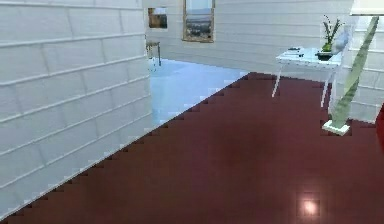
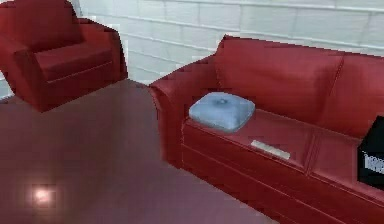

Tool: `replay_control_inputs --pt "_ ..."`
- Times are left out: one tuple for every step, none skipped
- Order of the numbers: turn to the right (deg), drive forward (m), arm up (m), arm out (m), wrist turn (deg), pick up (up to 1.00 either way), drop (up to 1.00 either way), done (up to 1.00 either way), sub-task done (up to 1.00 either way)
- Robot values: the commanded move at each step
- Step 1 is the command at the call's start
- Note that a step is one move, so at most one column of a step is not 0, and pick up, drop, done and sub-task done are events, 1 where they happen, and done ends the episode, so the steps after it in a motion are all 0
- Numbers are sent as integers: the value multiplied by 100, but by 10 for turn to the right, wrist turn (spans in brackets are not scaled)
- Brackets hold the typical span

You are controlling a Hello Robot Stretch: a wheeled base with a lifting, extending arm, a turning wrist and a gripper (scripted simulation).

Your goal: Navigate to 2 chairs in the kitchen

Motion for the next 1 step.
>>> replay_control_inputs --pt "0 100 0 0 0 0 0 0 0"
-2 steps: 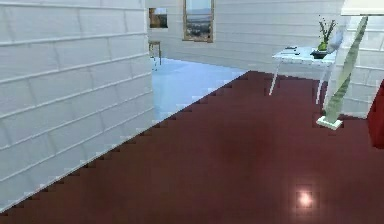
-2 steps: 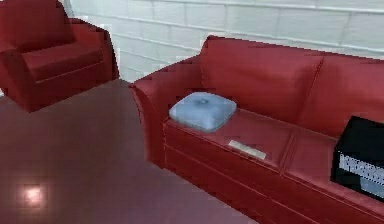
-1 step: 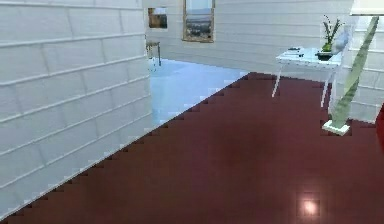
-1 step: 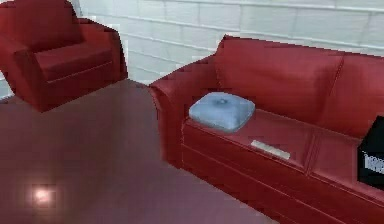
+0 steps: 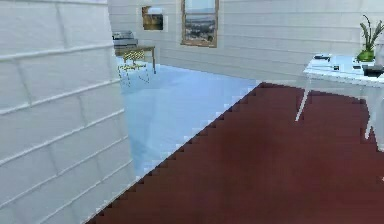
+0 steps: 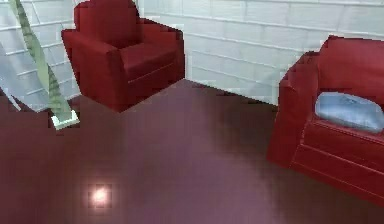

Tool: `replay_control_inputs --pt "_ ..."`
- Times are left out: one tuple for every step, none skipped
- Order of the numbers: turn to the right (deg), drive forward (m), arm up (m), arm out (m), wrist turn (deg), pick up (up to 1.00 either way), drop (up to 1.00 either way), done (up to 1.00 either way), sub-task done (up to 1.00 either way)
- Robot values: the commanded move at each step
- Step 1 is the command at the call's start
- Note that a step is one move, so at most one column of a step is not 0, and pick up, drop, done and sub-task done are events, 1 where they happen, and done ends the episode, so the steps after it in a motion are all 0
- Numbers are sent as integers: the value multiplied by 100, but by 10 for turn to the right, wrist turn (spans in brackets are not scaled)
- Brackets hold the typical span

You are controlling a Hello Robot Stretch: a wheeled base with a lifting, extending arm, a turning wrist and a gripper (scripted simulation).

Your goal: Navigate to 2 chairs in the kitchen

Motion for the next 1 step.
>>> replay_control_inputs --pt "0 100 0 0 0 0 0 0 0"
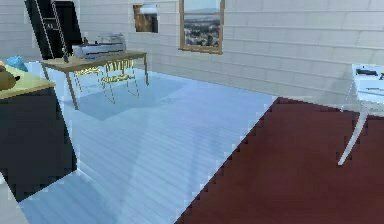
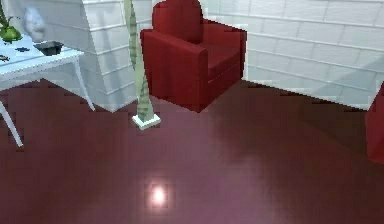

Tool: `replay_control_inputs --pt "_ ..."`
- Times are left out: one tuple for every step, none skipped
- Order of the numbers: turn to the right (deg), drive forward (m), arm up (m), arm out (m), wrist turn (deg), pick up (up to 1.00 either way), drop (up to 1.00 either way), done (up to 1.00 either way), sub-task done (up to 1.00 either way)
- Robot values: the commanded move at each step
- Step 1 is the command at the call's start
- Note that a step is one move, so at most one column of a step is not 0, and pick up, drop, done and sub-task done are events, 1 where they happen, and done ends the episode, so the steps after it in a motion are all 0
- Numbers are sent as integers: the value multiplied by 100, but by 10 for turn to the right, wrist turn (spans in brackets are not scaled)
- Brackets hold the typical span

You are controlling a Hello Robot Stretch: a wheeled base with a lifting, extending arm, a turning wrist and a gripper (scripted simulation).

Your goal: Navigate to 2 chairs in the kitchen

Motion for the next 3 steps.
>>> replay_control_inputs --pt "60 0 0 0 0 0 0 0 0" --pt "0 40 0 0 0 0 0 0 0" --pt "-150 0 0 0 0 0 0 0 0"
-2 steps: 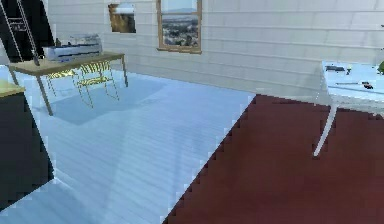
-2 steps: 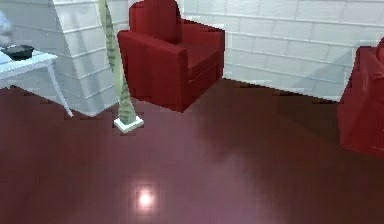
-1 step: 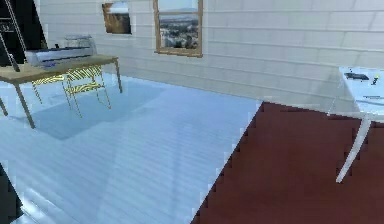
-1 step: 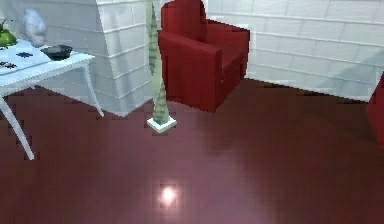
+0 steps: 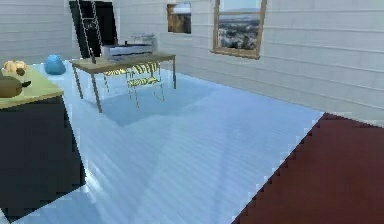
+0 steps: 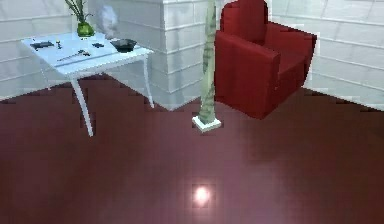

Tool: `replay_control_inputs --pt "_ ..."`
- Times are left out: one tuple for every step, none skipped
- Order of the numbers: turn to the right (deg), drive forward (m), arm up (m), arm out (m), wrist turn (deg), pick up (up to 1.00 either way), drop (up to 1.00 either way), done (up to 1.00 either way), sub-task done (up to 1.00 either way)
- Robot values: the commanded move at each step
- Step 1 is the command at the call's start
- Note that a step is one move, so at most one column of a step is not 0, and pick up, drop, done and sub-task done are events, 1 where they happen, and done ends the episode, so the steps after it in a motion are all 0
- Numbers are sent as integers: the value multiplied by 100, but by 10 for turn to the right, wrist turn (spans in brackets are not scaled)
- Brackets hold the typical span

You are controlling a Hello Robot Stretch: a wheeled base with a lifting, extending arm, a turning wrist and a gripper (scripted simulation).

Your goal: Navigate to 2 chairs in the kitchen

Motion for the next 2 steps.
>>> replay_control_inputs --pt "0 35 0 0 0 0 0 0 0" --pt "-180 0 0 0 0 0 0 0 0"
